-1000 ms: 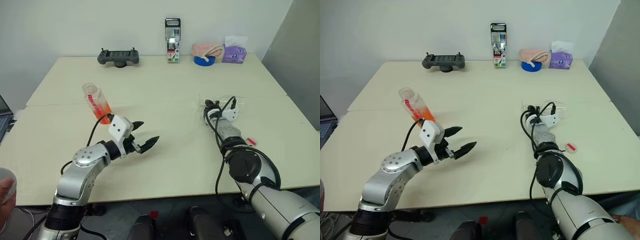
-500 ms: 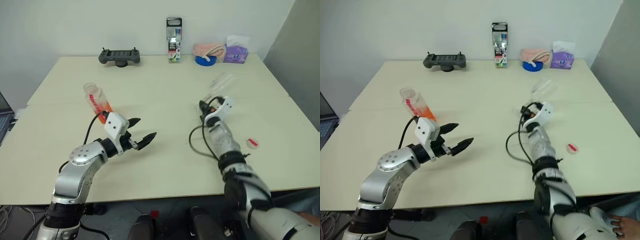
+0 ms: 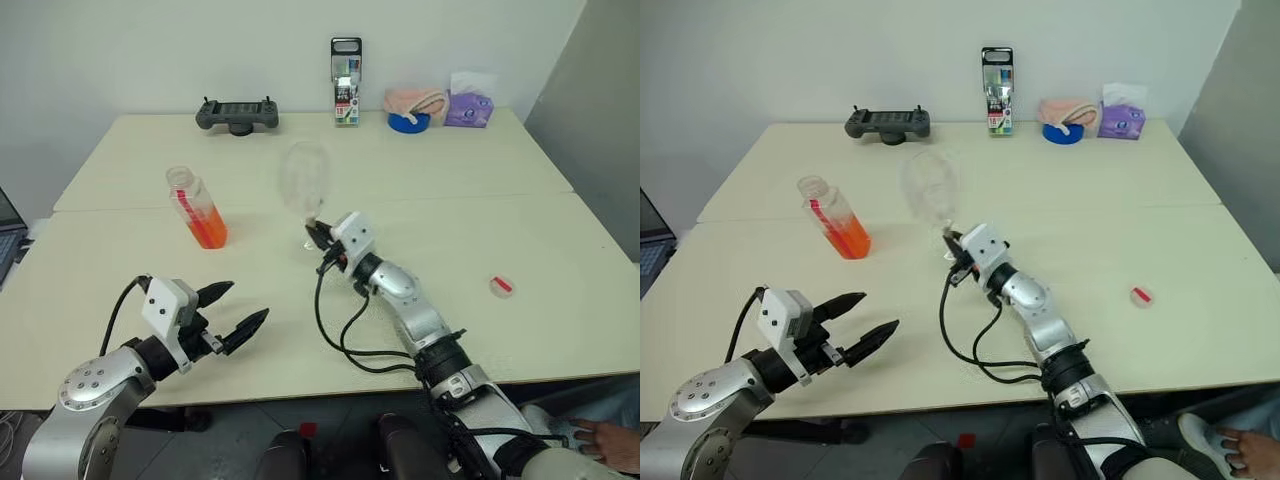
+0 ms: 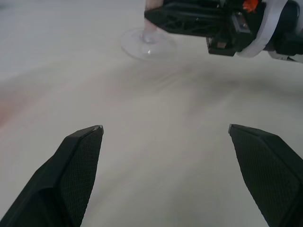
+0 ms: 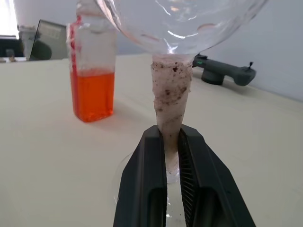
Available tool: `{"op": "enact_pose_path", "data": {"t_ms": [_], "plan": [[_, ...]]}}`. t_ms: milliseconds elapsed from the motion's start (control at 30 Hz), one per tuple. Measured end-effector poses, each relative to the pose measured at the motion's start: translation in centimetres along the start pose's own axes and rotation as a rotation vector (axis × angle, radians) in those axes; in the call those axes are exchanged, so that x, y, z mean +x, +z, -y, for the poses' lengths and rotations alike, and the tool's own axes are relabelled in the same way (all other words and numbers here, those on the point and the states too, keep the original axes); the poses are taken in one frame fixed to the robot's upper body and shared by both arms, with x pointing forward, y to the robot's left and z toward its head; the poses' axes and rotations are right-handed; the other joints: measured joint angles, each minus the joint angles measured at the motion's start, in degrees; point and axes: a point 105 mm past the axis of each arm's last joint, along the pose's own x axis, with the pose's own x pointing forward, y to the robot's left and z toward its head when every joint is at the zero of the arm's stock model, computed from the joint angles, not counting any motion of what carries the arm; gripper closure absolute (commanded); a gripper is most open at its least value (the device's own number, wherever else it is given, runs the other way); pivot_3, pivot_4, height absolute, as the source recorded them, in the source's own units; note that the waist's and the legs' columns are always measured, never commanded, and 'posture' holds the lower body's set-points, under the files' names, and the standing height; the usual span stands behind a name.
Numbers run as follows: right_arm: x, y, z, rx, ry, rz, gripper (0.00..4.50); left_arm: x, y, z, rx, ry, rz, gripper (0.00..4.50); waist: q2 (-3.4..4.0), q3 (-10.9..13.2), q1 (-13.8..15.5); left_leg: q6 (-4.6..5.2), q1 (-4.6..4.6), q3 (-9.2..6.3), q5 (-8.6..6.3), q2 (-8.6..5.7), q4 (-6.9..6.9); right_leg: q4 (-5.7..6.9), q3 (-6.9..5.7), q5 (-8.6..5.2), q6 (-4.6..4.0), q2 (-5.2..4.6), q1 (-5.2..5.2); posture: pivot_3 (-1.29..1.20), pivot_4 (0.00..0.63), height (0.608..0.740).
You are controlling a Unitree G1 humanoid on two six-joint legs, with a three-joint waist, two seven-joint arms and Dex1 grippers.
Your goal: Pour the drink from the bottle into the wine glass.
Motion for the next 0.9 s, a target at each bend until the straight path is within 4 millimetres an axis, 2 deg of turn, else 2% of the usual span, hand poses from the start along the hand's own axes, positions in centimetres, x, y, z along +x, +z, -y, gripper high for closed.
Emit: {"op": "enact_pose_path", "data": {"t_ms": [133, 200, 300, 567, 833, 900], "plan": [[0.7, -1.4, 0.6, 0.015, -0.038, -0.058, 4.41, 0.5, 0.0, 0.2, 0.000, 0.005, 0.006, 0.00, -0.02, -0.01, 0.07, -0.01, 0.00, -0.02, 0.00, 0.01, -0.05, 0.00, -0.02, 0.15, -0.25, 0.00, -0.01, 0.00, 0.150, 0.740], [0.4, -2.5, 1.5, 0.034, -0.082, -0.088, 4.41, 0.6, 0.1, 0.1, 0.002, 0.012, 0.009, 0.00, -0.02, -0.01, 0.06, -0.01, 0.00, -0.02, -0.01, 0.00, -0.06, -0.01, -0.01, 0.16, -0.28, 0.00, -0.01, 0.00, 0.150, 0.740], [-0.3, -4.1, 1.8, 0.057, -0.097, -0.131, 4.41, 0.6, 0.1, 0.0, 0.003, 0.014, 0.009, 0.00, -0.02, -0.01, -0.05, 0.00, 0.01, 0.00, -0.01, 0.01, -0.08, 0.00, -0.01, 0.15, -0.28, 0.00, -0.02, 0.00, 0.150, 0.740], [-2.4, -4.8, 2.2, 0.054, -0.109, -0.105, 4.41, 0.8, 0.6, -0.2, 0.019, 0.013, 0.019, 0.00, -0.04, -0.03, 0.04, 0.00, 0.08, 0.00, -0.01, 0.00, -0.05, 0.02, 0.02, 0.04, -0.09, 0.00, 0.06, 0.00, 0.150, 0.740], [-2.7, -5.0, 2.2, 0.064, -0.095, -0.128, 4.41, 1.1, 0.5, -0.4, 0.013, 0.012, 0.019, 0.00, -0.07, -0.05, 0.05, 0.00, 0.12, -0.01, -0.01, 0.00, -0.06, 0.02, 0.00, 0.04, -0.09, 0.00, 0.09, 0.00, 0.150, 0.740], [-2.7, -5.0, 2.2, 0.065, -0.090, -0.131, 3.68, 1.2, 0.3, -0.5, 0.007, 0.012, 0.014, 0.00, -0.07, -0.05, 0.05, 0.00, 0.12, -0.01, -0.01, 0.00, -0.06, 0.02, 0.00, 0.02, -0.06, 0.00, 0.09, 0.00, 0.150, 0.740]]}}
